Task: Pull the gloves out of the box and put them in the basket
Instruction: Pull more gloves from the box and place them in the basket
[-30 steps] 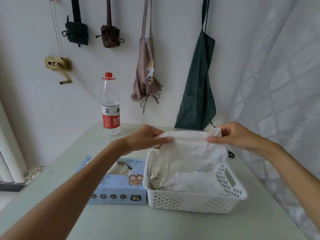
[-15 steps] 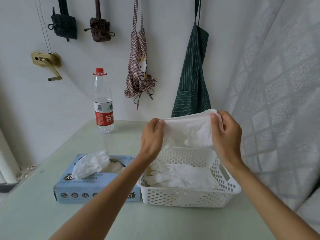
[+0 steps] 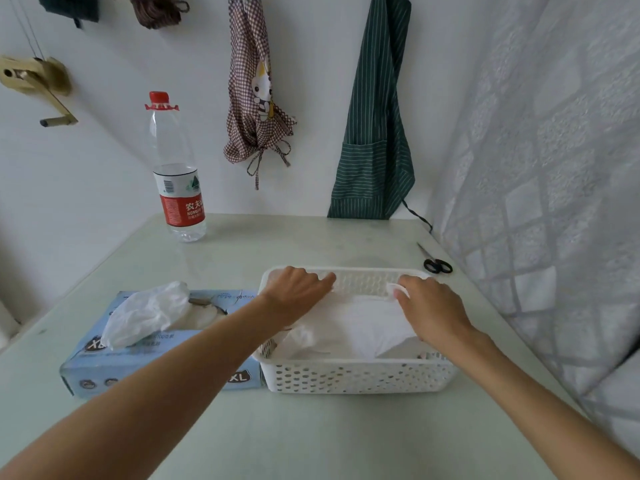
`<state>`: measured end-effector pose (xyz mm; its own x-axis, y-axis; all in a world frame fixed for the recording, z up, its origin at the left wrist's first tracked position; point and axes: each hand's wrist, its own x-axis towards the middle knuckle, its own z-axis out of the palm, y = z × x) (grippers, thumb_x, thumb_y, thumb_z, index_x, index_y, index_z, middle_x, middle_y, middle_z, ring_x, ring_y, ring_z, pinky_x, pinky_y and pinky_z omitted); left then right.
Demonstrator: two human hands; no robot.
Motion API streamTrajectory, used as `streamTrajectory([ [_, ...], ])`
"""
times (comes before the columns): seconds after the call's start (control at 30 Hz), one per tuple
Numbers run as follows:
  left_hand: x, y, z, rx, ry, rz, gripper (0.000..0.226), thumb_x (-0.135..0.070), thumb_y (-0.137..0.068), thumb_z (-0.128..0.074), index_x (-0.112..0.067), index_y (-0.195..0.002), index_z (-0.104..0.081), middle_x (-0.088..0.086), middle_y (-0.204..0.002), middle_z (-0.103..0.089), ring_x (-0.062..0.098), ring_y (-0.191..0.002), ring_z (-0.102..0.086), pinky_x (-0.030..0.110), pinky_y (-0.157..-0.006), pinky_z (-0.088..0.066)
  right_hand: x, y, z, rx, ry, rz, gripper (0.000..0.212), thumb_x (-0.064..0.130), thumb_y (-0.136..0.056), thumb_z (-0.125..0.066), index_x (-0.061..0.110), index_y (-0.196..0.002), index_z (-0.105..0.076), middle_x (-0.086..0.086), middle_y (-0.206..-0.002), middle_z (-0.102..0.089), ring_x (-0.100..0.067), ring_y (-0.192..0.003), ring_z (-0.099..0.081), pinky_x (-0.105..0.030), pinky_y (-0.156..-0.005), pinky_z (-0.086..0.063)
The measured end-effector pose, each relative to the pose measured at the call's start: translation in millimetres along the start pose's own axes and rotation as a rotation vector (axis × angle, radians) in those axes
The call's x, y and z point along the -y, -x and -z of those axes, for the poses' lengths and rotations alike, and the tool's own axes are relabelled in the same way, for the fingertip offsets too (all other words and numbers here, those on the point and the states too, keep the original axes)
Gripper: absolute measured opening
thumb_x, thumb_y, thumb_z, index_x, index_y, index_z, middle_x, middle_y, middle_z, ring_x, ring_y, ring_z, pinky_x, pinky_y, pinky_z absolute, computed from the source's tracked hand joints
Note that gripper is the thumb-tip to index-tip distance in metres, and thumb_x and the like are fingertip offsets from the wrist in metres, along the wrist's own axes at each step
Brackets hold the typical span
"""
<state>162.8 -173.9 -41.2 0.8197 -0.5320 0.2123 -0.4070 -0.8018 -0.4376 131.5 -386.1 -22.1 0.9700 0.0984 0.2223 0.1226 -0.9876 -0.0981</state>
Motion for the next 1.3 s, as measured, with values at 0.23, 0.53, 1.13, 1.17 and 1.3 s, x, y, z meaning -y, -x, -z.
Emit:
streamTrajectory([
  [0.23,-7,-7,2,-0.061,-0.253,-0.241,0.029,-0.03,-0.06,-0.086,-0.022,-0.083,-0.071,-0.006,-0.047,-0.055,0.008,-0.038,-0.052,0.02,-0.04,-0.019,2,-13,-7,0.144,0.409,0.076,0.042,-0.009,-0.081,-0.055,0.008,-0.119,-0.047,-0.004,-0.111,-0.062,-0.022,-0.101,-0.061,-0.027,-0.065,-0.034],
  [0.53,-6,-3,9,-0.024,0.098,-0.109,0.033,-0.012,-0.082,-0.065,-0.022,-0.113,-0.061,-0.003,-0.109,-0.064,0.014,-0.096,-0.06,0.028,-0.082,-0.044,-11,-21,-11,0.068,0.235,0.18,0.038,0.005,-0.092,-0.051,0.017,-0.126,-0.042,0.001,-0.107,-0.06,-0.02,-0.088,-0.059,-0.026,-0.058,-0.031],
  [1.13,2,8,6,0.797,0.378,-0.058,0.093,-0.054,-0.087,-0.056,-0.021,-0.152,0.002,-0.003,-0.16,0.004,0.017,-0.147,-0.003,0.044,-0.119,-0.013,-13,-17,-3,0.883,0.139,0.188,0.091,0.031,-0.087,-0.067,0.031,-0.152,-0.003,0.002,-0.159,0.011,-0.023,-0.146,-0.009,-0.037,-0.114,-0.028],
  [1.17,4,7,14,0.789,0.455,-0.027,0.089,-0.051,-0.087,-0.058,-0.022,-0.152,-0.004,-0.002,-0.16,-0.003,0.019,-0.146,-0.009,0.043,-0.118,-0.017,-14,-18,7,0.824,0.086,0.216,0.085,0.029,-0.084,-0.07,0.03,-0.151,-0.016,0.002,-0.159,-0.001,-0.021,-0.143,-0.018,-0.032,-0.109,-0.035],
  [1.3,5,6,37,0.718,0.572,-0.03,0.053,-0.041,-0.096,-0.049,-0.026,-0.145,-0.034,0.0,-0.153,-0.03,0.022,-0.137,-0.033,0.038,-0.111,-0.029,0,-10,30,0.647,-0.262,0.295,0.028,0.028,-0.078,-0.077,0.034,-0.103,-0.065,0.01,-0.11,-0.058,-0.008,-0.096,-0.057,-0.017,-0.068,-0.048],
])
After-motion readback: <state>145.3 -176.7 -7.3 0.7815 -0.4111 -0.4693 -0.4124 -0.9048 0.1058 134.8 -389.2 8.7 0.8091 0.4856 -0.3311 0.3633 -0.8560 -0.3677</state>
